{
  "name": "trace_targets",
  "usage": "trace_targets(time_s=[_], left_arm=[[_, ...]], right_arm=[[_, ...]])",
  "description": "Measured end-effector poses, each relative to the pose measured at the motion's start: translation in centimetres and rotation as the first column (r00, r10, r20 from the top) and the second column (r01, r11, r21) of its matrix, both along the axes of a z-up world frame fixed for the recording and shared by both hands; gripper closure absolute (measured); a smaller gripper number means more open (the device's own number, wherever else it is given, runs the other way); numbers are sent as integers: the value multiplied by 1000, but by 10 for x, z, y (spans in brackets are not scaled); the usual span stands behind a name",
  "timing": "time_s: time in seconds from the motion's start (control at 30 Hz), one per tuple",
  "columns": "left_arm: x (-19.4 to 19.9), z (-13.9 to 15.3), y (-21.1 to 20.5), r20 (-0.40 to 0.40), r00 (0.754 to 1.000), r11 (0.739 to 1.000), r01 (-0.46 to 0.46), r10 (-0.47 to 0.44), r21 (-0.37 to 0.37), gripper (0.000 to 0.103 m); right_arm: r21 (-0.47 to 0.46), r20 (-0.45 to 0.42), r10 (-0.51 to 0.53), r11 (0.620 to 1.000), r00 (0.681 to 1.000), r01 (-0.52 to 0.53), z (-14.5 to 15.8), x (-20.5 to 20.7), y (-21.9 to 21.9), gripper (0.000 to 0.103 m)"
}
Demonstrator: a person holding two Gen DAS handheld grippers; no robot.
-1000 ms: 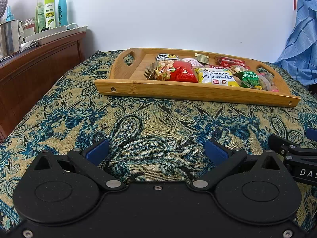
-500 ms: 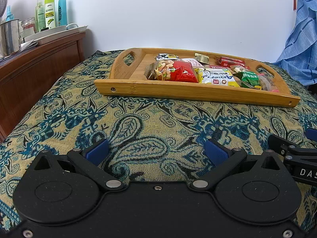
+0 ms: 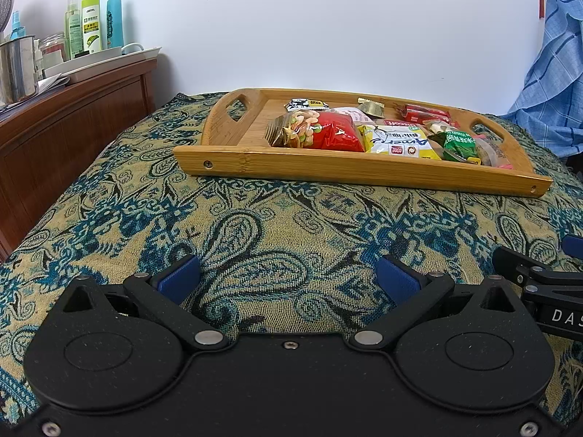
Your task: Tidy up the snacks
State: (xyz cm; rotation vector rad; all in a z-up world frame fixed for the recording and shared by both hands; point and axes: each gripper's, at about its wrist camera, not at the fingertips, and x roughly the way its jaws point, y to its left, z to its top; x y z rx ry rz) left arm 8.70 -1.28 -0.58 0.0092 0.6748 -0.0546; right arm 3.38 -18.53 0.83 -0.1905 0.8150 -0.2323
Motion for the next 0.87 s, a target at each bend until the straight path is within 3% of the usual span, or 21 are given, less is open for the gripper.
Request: trace_targets(time_s=[0.87], left_arm=[[-1, 0, 0, 9, 1000, 1000, 1, -1, 1, 0]], right_arm=[[0, -1, 0, 1000, 1000, 0, 0, 0, 0, 0]])
